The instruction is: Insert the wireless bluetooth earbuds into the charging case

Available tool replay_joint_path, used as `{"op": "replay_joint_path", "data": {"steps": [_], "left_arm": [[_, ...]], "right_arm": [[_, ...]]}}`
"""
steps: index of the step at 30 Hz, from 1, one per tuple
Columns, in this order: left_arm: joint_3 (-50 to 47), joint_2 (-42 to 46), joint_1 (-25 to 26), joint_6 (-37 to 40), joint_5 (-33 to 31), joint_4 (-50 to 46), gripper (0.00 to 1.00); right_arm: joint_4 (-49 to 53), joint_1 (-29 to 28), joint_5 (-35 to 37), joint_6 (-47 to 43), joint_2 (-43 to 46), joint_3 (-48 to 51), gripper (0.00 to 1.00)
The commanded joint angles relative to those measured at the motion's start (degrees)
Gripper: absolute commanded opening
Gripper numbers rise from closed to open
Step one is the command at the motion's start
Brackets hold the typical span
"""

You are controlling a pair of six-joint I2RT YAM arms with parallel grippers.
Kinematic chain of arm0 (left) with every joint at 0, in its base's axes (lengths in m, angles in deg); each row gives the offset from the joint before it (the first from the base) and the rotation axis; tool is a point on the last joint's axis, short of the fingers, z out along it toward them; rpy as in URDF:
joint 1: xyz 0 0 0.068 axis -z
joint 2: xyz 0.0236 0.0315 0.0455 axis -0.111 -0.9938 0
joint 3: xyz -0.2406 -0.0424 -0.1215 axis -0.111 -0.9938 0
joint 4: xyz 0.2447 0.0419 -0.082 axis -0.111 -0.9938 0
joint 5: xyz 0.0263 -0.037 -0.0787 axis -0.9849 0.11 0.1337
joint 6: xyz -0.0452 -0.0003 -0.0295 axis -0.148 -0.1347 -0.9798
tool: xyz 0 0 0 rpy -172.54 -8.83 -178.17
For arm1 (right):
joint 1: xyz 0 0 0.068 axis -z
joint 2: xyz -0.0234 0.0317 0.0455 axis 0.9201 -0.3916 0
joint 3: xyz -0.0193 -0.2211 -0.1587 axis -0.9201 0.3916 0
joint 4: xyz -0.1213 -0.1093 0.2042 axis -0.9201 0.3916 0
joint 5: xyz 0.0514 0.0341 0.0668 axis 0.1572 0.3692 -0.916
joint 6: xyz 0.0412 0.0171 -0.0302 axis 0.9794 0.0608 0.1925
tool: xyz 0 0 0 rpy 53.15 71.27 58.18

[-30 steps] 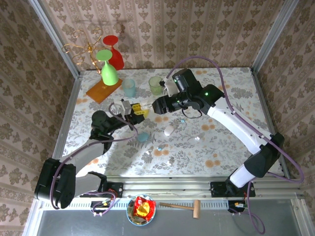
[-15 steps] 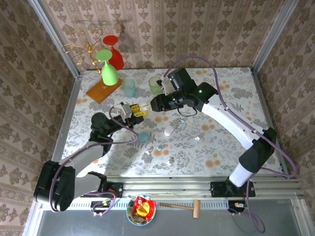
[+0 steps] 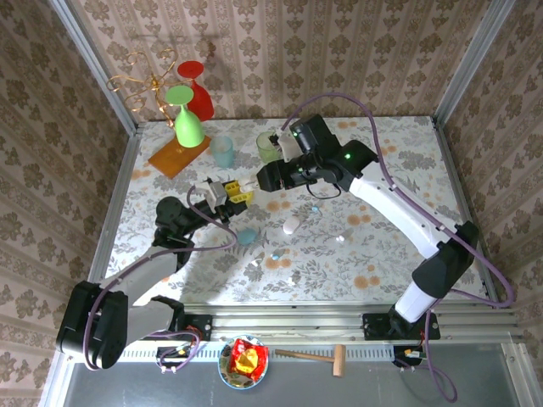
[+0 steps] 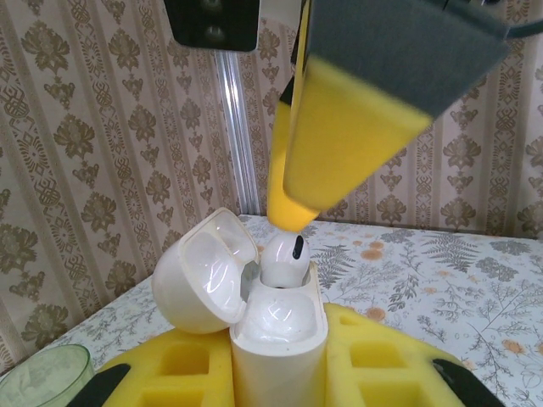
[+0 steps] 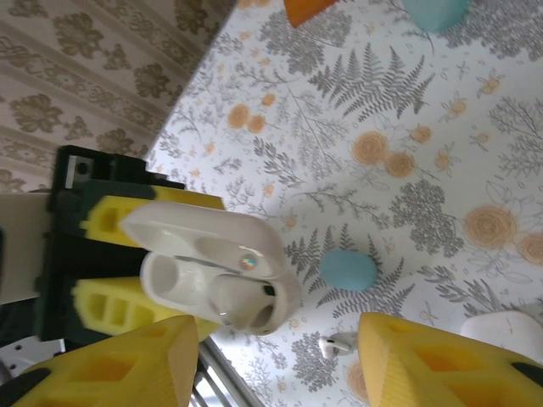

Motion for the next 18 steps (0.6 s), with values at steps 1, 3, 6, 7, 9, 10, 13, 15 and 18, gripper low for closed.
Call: {"op": "replay_joint_path", "data": {"steps": [1, 3, 6, 7, 9, 10, 13, 15, 18], "left_arm": [[-0.42, 0.40, 0.30, 1.25, 0.50, 2.50, 0.00], [-0.51, 0.33, 0.30, 1.18, 0.41, 3.05, 0.00], [-0.58, 0.49, 0.30, 0.74, 0.22, 3.25, 0.00], [-0.50, 0.59, 0.30, 0.54, 0.28, 3.20, 0.00], [-0.33, 0.68, 0.21, 0.31, 0.37, 2.97, 0.00], [-0.24, 0.69, 0.14, 0.25, 0.39, 2.88, 0.00], [-0.15, 0.60, 0.05, -0.03, 0.14, 2.67, 0.00], [-0.15, 0.51, 0.02, -0.22, 0.15, 2.78, 0.00], [-0.15, 0.42, 0.00, -0.57, 0.03, 2.95, 0.00]], "right_arm": [[-1.70, -0.54, -2.32, 0.87, 0.66, -1.48, 0.55], [-1.23, -0.63, -2.08, 1.90, -0.79, -2.50, 0.54], [-0.03, -0.60, -0.59, 2.47, -2.30, -2.46, 0.54], [0.51, -0.63, 0.09, 2.45, -2.72, -2.22, 0.53], [2.08, -0.63, 1.40, 2.13, -3.11, -2.15, 0.50], [2.79, -0.63, 1.87, 1.94, -3.31, -2.06, 0.49], [3.82, -0.63, 1.99, 1.18, -3.27, -1.68, 0.47], [4.58, -0.63, 1.50, 0.56, -3.11, -1.79, 0.47], [6.17, -0.63, 1.28, -0.68, -3.21, -2.99, 0.47]]}}
